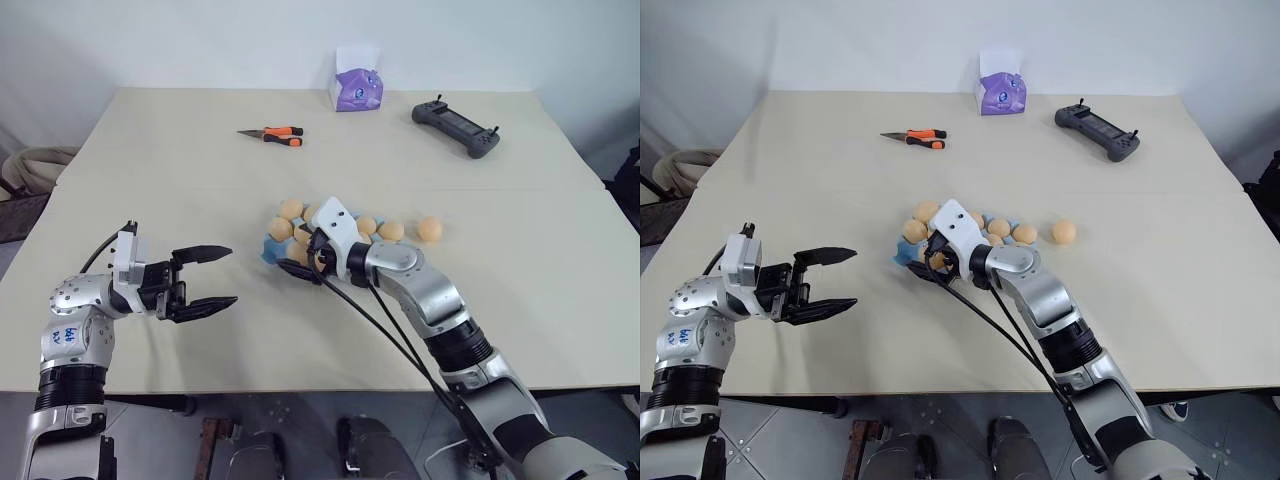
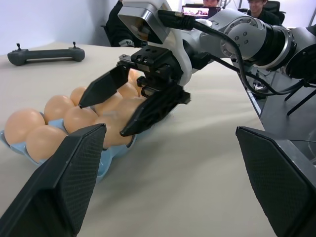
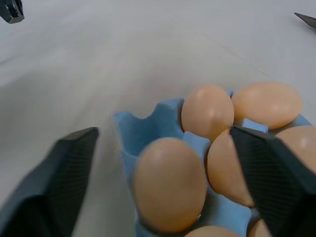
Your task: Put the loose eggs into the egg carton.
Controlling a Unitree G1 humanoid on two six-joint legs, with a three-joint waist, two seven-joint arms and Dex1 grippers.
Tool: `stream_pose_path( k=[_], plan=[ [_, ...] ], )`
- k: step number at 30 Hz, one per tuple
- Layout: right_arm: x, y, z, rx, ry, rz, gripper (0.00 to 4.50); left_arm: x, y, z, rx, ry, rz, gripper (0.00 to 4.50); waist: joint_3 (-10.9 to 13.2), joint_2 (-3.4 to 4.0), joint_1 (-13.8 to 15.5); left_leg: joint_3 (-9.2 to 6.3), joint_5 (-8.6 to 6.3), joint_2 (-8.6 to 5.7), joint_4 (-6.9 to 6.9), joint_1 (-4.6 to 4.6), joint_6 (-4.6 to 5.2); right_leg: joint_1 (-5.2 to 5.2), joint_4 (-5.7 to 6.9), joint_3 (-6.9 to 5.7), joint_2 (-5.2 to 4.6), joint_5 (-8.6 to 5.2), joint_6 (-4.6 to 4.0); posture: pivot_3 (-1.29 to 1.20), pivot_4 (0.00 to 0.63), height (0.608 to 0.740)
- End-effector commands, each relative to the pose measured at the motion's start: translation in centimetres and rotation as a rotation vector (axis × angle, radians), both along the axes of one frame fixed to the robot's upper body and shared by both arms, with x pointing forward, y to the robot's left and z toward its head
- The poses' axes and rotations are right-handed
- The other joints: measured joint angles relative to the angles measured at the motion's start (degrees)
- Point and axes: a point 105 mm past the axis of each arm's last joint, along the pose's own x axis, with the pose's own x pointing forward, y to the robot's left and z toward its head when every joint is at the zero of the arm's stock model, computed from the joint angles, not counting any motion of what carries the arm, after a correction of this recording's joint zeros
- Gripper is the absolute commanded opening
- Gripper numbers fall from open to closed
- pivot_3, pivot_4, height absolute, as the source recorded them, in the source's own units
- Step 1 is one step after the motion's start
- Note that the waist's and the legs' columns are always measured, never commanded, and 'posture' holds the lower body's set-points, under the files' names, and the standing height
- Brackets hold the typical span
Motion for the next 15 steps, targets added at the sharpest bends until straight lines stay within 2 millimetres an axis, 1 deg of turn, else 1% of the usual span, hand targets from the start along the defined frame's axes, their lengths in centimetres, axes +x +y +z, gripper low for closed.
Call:
stream_pose_path(
  k=[1,4,5,7,8,9,12,15],
  plan=[
    [-0.8,-0.4,2.4,0.036,-0.081,0.034,4.48,-0.2,0.1,1.1,0.001,-0.060,-0.001,4.50,0.00,0.00,0.04,-0.01,0.00,0.00,0.00,0.00,0.00,0.00,0.00,0.00,0.00,0.00,0.00,0.00,0.150,0.740],
    [-1.4,-1.3,4.4,0.088,-0.124,0.038,4.48,0.0,0.0,1.2,0.000,-0.060,-0.004,4.50,0.00,0.00,0.04,-0.01,-0.01,0.00,-0.01,-0.01,0.00,0.00,-0.01,0.00,-0.01,0.00,0.00,0.00,0.150,0.740],
    [-1.5,-1.9,5.3,0.117,-0.151,0.030,4.48,0.0,0.0,1.2,0.000,-0.060,-0.005,4.50,0.00,0.00,0.05,0.00,-0.01,0.00,-0.02,-0.01,0.01,0.00,-0.02,0.00,-0.01,0.00,0.00,0.00,0.150,0.740],
    [-1.9,-3.8,7.3,0.197,-0.192,-0.001,4.48,0.1,0.0,1.2,-0.001,-0.060,-0.006,4.50,0.00,0.00,0.18,-0.02,-0.01,0.00,-0.02,-0.01,0.00,0.00,-0.01,-0.02,-0.01,0.00,0.00,0.00,0.150,0.740],
    [-2.2,-4.9,7.8,0.225,-0.202,-0.010,4.48,0.1,0.1,1.2,-0.002,-0.060,-0.006,4.50,0.00,0.00,0.26,-0.05,-0.01,0.00,-0.02,-0.01,0.00,0.00,-0.01,-0.04,-0.01,0.00,0.00,0.00,0.150,0.740],
    [-2.5,-6.0,8.0,0.238,-0.206,-0.018,4.48,0.2,0.1,1.3,-0.002,-0.061,-0.006,4.50,0.00,0.00,0.50,-0.07,-0.02,0.00,-0.03,-0.02,-0.01,0.00,-0.02,-0.05,-0.01,0.00,0.00,0.00,0.150,0.740],
    [-3.0,-9.4,7.7,0.230,-0.222,-0.078,4.48,0.4,0.1,1.3,-0.004,-0.062,-0.007,4.50,-0.01,-0.01,0.59,-0.11,-0.06,-0.02,-0.04,-0.02,0.04,0.09,-0.16,-0.12,-0.04,0.00,0.00,0.00,0.150,0.740],
    [-3.0,-13.4,7.6,0.229,-0.245,-0.180,4.48,0.6,0.0,1.4,-0.006,-0.064,-0.007,4.50,0.00,-0.01,0.59,-0.09,-0.09,-0.02,-0.04,-0.01,0.08,0.14,-0.24,-0.11,-0.04,0.00,0.00,0.00,0.150,0.740]
  ],
)
